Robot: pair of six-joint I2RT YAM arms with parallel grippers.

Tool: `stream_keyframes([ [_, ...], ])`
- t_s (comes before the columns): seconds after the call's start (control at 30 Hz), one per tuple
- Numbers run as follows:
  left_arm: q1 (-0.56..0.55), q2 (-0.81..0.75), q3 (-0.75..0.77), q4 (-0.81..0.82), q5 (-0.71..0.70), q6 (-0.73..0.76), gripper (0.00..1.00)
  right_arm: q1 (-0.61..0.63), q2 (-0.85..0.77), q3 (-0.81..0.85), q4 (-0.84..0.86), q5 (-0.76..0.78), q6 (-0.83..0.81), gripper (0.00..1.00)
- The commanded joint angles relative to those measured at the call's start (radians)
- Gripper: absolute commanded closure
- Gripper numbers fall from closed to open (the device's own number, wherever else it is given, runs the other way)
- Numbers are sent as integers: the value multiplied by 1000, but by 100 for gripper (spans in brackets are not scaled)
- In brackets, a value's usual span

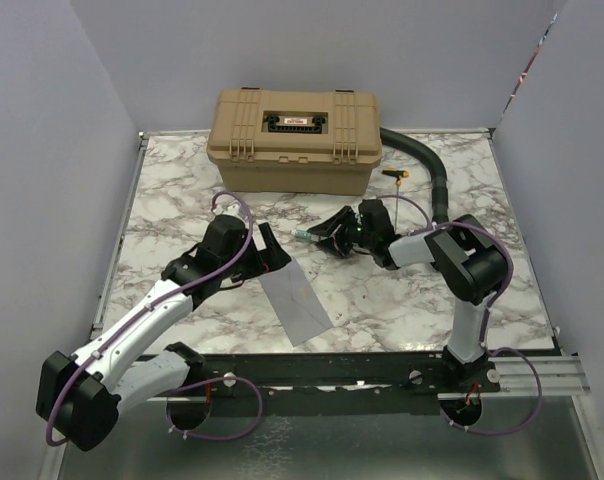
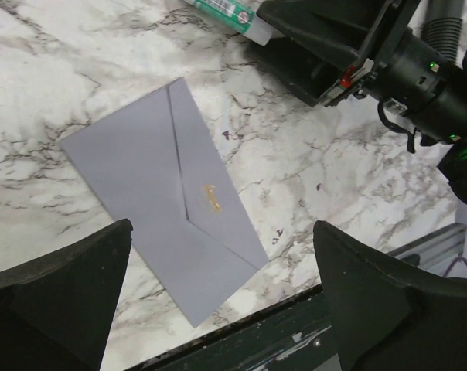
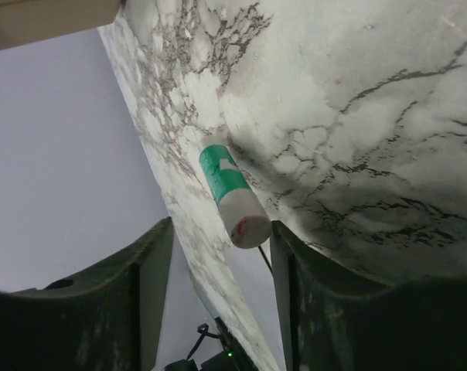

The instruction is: Place the letter into the envelope and seal it

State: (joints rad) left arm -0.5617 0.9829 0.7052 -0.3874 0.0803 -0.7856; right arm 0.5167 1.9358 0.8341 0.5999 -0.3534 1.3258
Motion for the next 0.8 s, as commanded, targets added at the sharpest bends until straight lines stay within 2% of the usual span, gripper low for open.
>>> stream_keyframes([
  [0.0, 8, 13, 96, -153, -113, 53, 1, -8, -24, 24, -140, 27, -51, 40],
  [0.1, 10, 29, 140, -224, -142, 71, 1, -8, -81, 32, -267, 75, -93, 34],
  [0.4, 12, -24, 256, -376, -324, 128, 1, -9, -366, 19, -678, 316, -300, 31],
  [0.6, 11, -144, 331, -419, -527, 204, 1, -5, -619, -28, -932, 745, -448, 27],
  [0.77, 11, -253, 394, -409, -629, 283, 1, -6, -698, 82, -1229, 890, -506, 26],
])
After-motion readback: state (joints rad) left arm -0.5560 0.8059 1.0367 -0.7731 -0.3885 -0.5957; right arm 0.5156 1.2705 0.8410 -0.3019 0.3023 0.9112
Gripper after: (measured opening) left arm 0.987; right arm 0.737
